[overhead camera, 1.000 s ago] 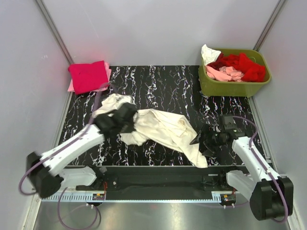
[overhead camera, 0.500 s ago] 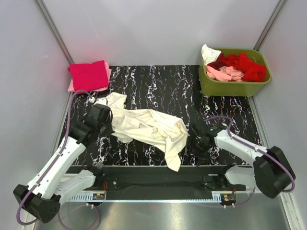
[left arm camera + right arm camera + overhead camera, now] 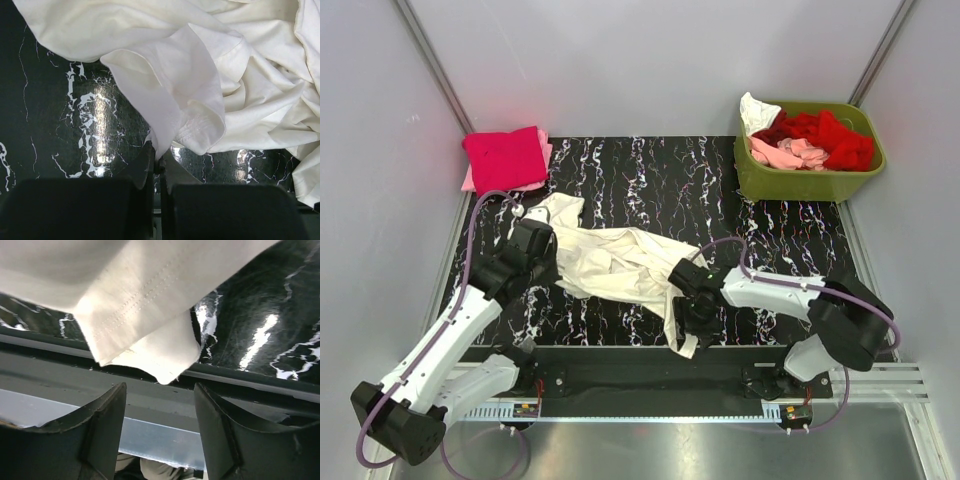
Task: Fold and stack the t-shirts
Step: Flatten the tshirt out
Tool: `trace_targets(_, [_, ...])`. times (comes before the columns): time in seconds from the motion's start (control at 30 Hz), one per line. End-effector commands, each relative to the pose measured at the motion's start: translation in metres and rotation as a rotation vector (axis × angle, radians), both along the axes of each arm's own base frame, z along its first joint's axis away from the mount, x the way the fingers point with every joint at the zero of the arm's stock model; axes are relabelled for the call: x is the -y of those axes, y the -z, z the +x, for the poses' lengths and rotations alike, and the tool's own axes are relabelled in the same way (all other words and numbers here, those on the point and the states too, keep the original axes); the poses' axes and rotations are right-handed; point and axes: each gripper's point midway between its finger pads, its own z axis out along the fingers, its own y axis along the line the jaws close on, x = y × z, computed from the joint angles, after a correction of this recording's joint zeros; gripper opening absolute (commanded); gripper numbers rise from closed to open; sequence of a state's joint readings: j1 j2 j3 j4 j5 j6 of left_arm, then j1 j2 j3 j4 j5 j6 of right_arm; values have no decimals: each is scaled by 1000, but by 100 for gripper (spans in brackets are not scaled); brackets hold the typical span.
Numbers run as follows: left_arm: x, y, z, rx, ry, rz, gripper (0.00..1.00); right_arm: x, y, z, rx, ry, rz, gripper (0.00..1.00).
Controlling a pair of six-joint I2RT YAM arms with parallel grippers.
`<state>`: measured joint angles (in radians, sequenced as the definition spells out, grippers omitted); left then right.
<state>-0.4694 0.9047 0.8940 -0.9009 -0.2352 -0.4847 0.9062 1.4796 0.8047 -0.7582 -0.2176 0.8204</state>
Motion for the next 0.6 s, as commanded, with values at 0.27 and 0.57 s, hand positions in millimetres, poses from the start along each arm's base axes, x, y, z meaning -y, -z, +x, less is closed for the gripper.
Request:
trace_targets(0.27, [3, -11, 9, 66, 4, -30, 0, -14, 19, 12, 57, -8, -56, 49])
trace_targets(0.57, [1, -12, 7, 68, -5, -29, 0, -15, 18, 21, 129, 39, -25, 10])
